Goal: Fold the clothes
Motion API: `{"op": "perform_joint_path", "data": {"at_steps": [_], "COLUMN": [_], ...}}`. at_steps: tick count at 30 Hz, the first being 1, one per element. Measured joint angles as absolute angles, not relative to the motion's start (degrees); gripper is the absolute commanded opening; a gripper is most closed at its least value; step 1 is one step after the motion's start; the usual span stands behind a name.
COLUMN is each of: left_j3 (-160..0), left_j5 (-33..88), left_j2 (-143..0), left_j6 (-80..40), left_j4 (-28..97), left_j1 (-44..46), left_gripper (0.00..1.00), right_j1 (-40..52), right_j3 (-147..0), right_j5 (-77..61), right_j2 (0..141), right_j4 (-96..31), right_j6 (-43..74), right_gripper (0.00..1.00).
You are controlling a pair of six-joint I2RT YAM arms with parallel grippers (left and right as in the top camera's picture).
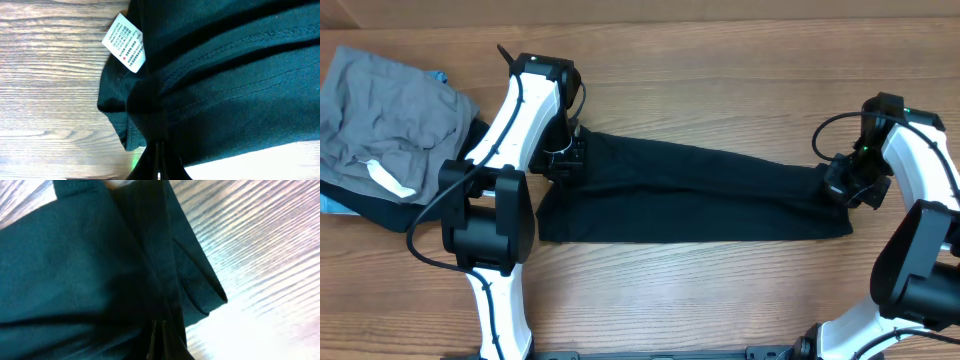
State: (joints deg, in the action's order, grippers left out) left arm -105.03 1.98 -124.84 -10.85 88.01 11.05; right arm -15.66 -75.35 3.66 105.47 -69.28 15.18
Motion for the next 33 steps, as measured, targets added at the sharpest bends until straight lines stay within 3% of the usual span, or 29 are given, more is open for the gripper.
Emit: {"op": "perform_joint_path", "data": {"at_steps": [9, 11, 12, 16, 18, 19, 21, 23, 25, 30, 33], "left_j3": [-104.38, -103.35, -103.0, -102.87, -102.8, -102.74, -102.69, -102.67, -102.67, -102.91, -106.13], "left_j5": [1.37, 1.04, 0.97, 0.47, -0.25, -0.99, -2.22, -2.5, -2.63, -1.58, -0.78], "left_j2": [-124.84, -124.84, -124.84, -124.84, -124.84, -124.84, -124.84, -124.84, -124.84, -124.84, -124.84], "left_j6": [-11.73, -12.05, -12.1, -12.36, -12.56, -13.54, -14.0, -14.26, -14.41, -14.68, -14.68], "left_j4": [88.33, 88.03, 88.05, 88.92, 89.76, 90.06, 90.54, 90.43, 89.32, 88.03, 88.66], "left_j1": [11.05, 11.05, 11.05, 11.05, 11.05, 11.05, 11.05, 11.05, 11.05, 11.05, 11.05], "left_gripper": [0.04, 0.04, 0.05, 0.29, 0.46, 0.61, 0.66, 0.63, 0.57, 0.54, 0.55], "right_j1": [-15.66, -15.66, -15.66, -15.73, -15.73, -15.7, -15.73, -15.7, -15.7, -15.73, -15.7], "right_j3": [-68.77, -68.77, -68.77, -70.06, -73.38, -76.97, -82.67, -83.96, -84.03, -84.01, -83.31], "right_j5": [3.86, 3.86, 3.95, 5.15, 5.39, 5.39, 3.55, 0.86, -2.22, -5.76, -6.61], "right_j2": [105.38, 105.38, 105.38, 105.38, 105.38, 105.38, 105.36, 105.25, 105.25, 105.25, 105.25], "right_j4": [-63.16, -62.98, -63.0, -65.34, -67.81, -68.25, -68.99, -68.9, -68.82, -67.75, -66.7], "right_j6": [17.12, 17.32, 17.65, 17.5, 17.26, 17.23, 14.98, 12.95, 10.57, 7.86, 6.9], "right_gripper": [0.04, 0.26, 0.32, 0.52, 0.71, 0.76, 0.73, 0.66, 0.65, 0.49, 0.16]}}
